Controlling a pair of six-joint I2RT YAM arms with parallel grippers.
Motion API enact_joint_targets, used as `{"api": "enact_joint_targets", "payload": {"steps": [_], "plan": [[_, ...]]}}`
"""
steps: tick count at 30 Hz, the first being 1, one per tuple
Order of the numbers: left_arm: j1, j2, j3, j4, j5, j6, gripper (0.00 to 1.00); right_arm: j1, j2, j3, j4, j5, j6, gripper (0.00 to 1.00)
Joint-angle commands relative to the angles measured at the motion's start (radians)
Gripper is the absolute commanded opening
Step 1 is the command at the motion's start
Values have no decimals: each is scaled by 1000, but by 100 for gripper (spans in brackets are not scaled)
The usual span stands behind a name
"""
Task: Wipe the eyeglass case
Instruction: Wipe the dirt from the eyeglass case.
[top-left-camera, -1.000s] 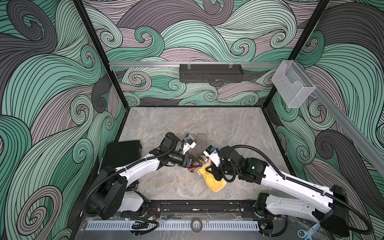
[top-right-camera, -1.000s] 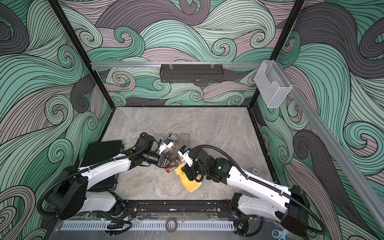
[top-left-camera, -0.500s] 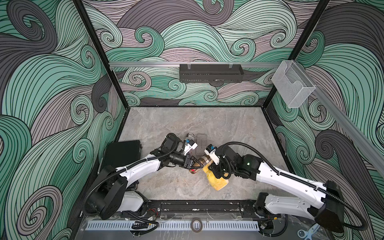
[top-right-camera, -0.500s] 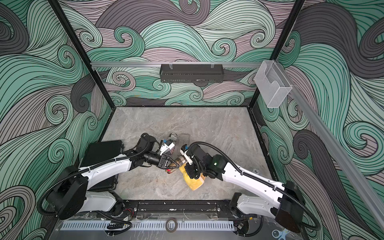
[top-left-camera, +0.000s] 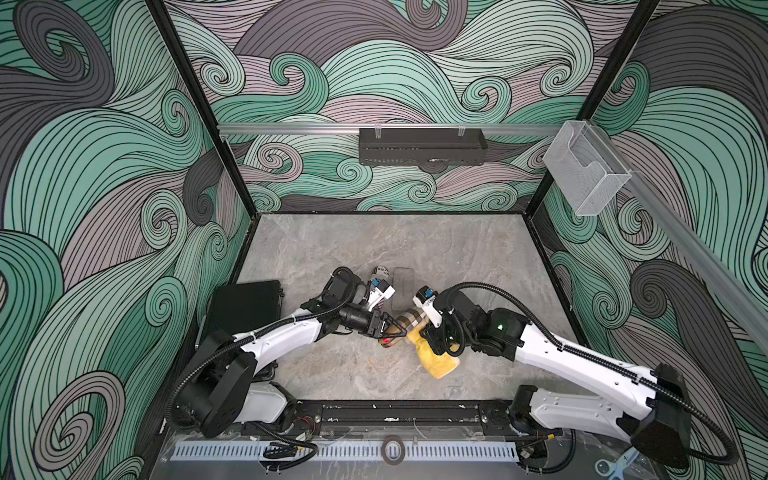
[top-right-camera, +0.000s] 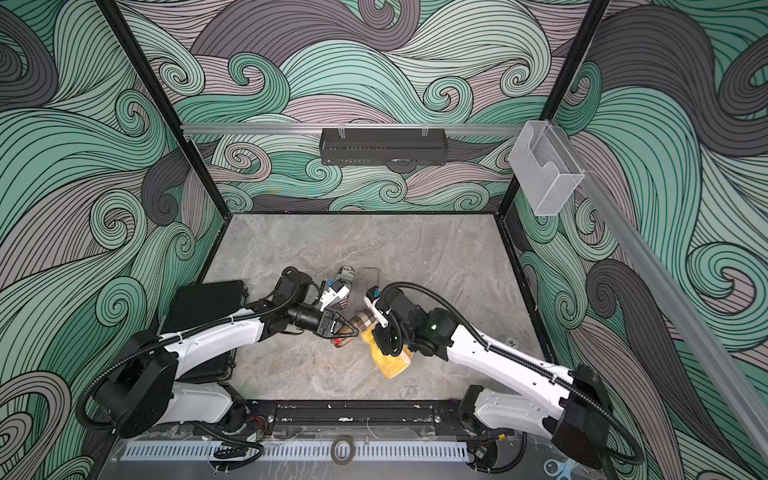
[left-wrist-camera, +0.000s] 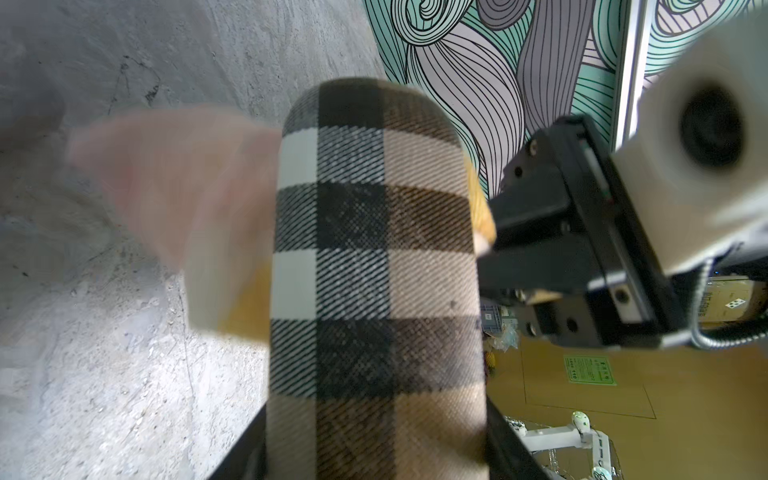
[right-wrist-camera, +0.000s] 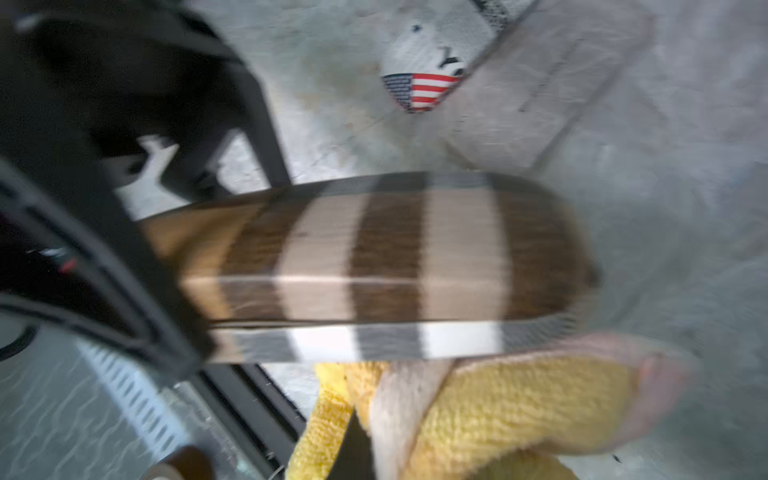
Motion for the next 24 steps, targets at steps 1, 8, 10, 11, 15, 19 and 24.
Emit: {"api": "enact_joint_targets", "payload": {"steps": [1,8,10,11,15,19,24], "plan": [[-15,-11,-4,16,13,11,48,-31,-9,42,-41,144,25,0],[-18,-13,-1,20,4,12,48,19,-23,31,24,-236,-69,0],[-18,-10,3,18,4,13,48,31,-27,28,35,-314,-73,0],[-17,-9,2,19,7,15,48,31,-39,21,46,-325,-68,0],[-19,-13,-12,25,7,18,48,-1,-97,11,38,-136,-20,0],[-22,-28,-31,47,1,9,48,-108,-131,34,-37,36,42,0],[-33,-41,-34,55,1,12,48,-209,-212,38,17,-34,74,0]]}}
